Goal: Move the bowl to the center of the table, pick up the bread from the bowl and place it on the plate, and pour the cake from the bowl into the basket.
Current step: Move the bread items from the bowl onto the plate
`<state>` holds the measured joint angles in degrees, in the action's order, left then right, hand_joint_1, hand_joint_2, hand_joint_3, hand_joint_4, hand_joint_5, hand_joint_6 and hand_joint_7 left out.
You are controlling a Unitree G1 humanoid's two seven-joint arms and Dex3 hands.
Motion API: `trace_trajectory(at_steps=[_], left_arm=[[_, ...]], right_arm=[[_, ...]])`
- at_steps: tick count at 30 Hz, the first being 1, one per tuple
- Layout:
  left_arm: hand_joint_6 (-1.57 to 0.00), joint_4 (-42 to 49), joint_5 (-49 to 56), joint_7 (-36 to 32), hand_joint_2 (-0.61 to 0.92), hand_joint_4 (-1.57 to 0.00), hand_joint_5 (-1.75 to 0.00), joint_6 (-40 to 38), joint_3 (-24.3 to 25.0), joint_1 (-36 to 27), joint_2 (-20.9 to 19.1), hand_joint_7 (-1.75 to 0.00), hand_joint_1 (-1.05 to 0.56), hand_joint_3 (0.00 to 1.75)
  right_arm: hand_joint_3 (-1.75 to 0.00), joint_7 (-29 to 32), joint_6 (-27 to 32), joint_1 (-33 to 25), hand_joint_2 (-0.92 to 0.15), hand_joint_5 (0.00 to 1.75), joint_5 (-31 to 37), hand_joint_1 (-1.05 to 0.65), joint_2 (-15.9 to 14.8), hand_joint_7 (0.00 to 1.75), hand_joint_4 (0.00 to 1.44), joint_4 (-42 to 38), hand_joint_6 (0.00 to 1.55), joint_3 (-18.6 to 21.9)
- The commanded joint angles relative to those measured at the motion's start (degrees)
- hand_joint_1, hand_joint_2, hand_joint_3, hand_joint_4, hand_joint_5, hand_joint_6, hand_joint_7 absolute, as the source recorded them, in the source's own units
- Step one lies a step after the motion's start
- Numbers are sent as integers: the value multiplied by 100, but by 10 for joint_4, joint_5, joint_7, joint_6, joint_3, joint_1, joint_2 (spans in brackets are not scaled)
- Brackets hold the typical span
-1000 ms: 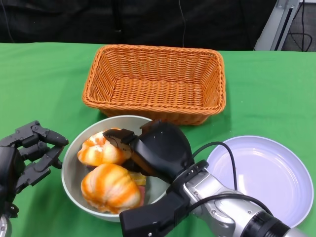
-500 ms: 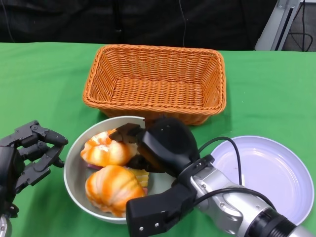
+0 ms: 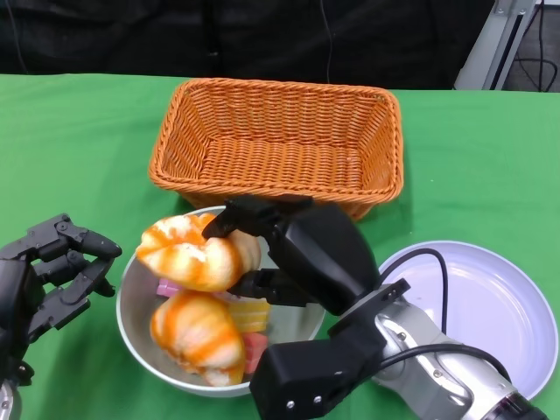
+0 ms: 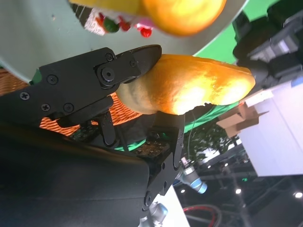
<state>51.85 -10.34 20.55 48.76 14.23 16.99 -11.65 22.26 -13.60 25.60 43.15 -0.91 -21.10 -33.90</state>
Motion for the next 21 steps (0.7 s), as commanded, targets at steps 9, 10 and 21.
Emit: trace_trajectory(at_steps=[9, 10, 21], left_arm=[[-89, 0, 3, -6, 84, -81, -140, 2, 1, 3, -9, -104, -19, 45], [-89, -1, 4, -7, 84, -81, -140, 1, 1, 2, -9, -104, -19, 46], [-88, -8, 5, -7, 81, -81, -141, 1, -1, 0, -9, -104, -17, 53]], right_arm=[[-6, -65, -13, -80, -90, 159, -36, -29, -44, 120, 68, 156, 70, 60], [-6, -73, -13, -90, -90, 159, -40, -30, -50, 119, 68, 171, 70, 64], [-8, -185, -11, -210, -89, 156, -115, -25, -119, 114, 73, 355, 74, 153]])
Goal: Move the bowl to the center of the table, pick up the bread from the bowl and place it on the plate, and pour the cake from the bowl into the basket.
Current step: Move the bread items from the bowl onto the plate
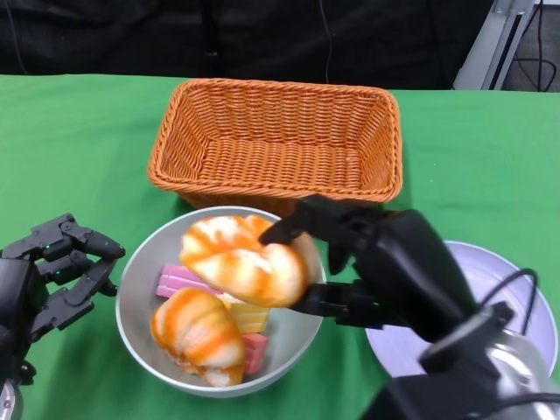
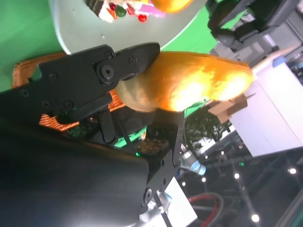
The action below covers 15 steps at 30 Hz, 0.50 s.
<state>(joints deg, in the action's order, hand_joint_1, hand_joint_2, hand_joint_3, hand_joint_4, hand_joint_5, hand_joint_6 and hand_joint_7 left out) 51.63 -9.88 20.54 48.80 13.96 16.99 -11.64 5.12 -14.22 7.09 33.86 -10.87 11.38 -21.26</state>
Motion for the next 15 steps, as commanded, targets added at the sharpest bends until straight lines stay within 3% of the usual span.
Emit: trace_trajectory(at_steps=[1, 15], left_arm=[[-88, -6, 1, -7, 81, -81, -141, 1, 2, 0, -10, -104, -17, 53], [-88, 10, 5, -6, 76, -80, -142, 0, 4, 10, -18, -106, -18, 62]], right_arm=[[-8, -18, -6, -36, -89, 157, -29, -24, -24, 115, 73, 41, 75, 37], [-19, -26, -22, -166, -82, 163, -60, -20, -51, 122, 76, 134, 74, 161]])
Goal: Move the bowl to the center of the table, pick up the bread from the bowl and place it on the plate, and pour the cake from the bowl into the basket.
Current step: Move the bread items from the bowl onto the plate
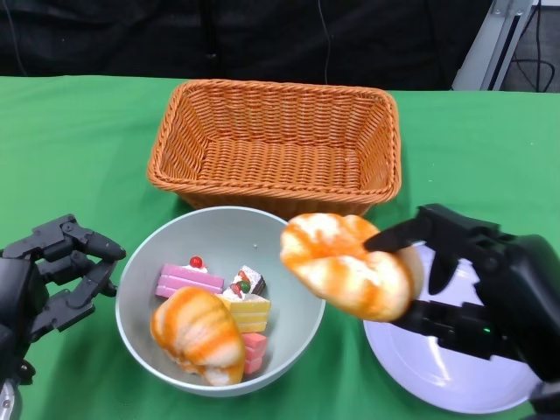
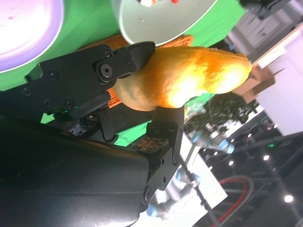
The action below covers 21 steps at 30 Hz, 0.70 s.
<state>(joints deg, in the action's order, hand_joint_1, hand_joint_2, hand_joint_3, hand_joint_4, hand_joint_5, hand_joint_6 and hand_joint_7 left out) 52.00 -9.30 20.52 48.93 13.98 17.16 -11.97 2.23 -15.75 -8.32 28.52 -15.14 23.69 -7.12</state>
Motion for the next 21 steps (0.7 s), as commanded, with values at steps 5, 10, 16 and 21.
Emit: trace_trajectory(at_steps=[5, 10, 16, 21], left_arm=[[-88, 10, -8, -4, 74, -80, -142, -11, 8, 12, -16, -106, -18, 63], [-88, 10, -13, 2, 74, -81, -141, -17, 10, 14, -17, -106, -19, 62], [-87, 20, -10, -1, 75, -82, -141, -13, 11, 18, -22, -106, -16, 62], [-88, 22, -15, 0, 74, -83, -141, -19, 13, 19, -22, -106, -18, 61]], right_arm=[[-51, 7, -18, -49, -65, 163, -11, -14, -26, 121, 76, -17, 75, 71], [-55, 28, -42, -58, -61, 163, 14, -12, -35, 120, 77, -56, 77, 91], [-36, 67, -52, -50, -70, 155, 77, -10, -55, 114, 77, -128, 79, 95], [-25, 103, -48, -31, -76, 149, 119, -12, -59, 107, 78, -182, 81, 80]])
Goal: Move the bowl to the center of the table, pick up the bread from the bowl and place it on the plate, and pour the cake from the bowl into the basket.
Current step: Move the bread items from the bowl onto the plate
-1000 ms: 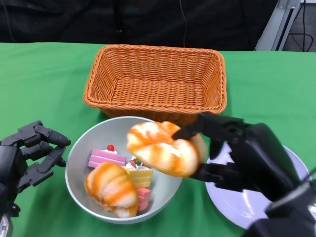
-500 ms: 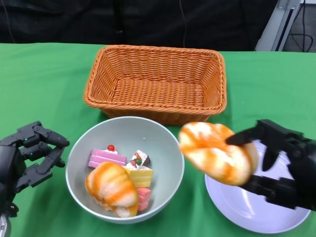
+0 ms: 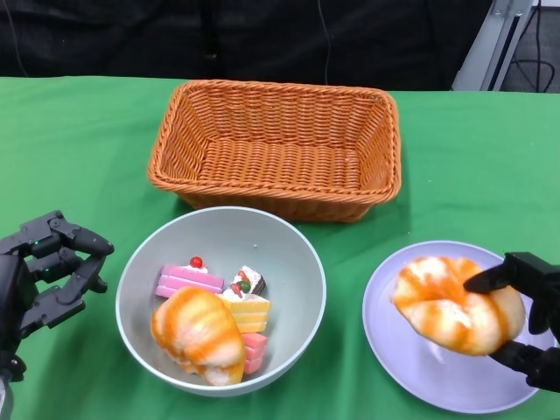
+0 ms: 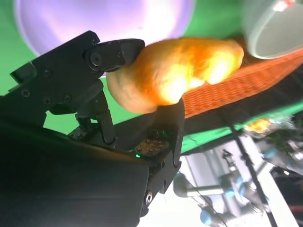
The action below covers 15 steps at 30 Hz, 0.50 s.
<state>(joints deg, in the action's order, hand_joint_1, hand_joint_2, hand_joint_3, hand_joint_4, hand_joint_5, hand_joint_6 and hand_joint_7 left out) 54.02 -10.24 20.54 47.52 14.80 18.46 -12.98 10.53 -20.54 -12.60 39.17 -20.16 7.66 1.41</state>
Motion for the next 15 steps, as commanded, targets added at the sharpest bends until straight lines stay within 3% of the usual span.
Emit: trace_trajectory(at_steps=[1, 7, 8, 10, 12, 15], left_arm=[[-88, 3, -6, 1, 75, -83, -141, -5, 5, 7, -12, -106, -18, 60], [-87, 7, -3, 0, 77, -83, -141, 1, 4, 8, -14, -106, -16, 58], [-87, 6, -2, -1, 77, -82, -141, 1, 3, 7, -14, -106, -16, 58], [-87, 5, 0, -3, 76, -81, -141, 5, 3, 6, -15, -106, -18, 58], [-87, 5, -1, -1, 77, -81, -141, 7, 3, 5, -15, -107, -18, 58], [-87, 5, 0, -1, 77, -81, -142, 9, 3, 5, -15, -107, -19, 57]], right_arm=[[-24, 26, -1, 16, -76, 149, 17, -12, -9, 107, 78, -33, 82, -9], [-13, 39, 15, 37, -81, 142, 43, -14, -9, 83, 80, -70, 90, -31], [-11, 28, 29, 41, -83, 137, 50, -15, -9, 73, 79, -74, 91, -38], [-4, 8, 55, 46, -86, 116, 69, -18, -15, 39, 82, -71, 101, -51], [-1, -9, 72, 44, -86, 82, 78, -24, -24, 14, 90, -59, 103, -60], [0, -40, 100, 32, -86, 67, 90, -30, -32, 2, 89, -24, 94, -67]])
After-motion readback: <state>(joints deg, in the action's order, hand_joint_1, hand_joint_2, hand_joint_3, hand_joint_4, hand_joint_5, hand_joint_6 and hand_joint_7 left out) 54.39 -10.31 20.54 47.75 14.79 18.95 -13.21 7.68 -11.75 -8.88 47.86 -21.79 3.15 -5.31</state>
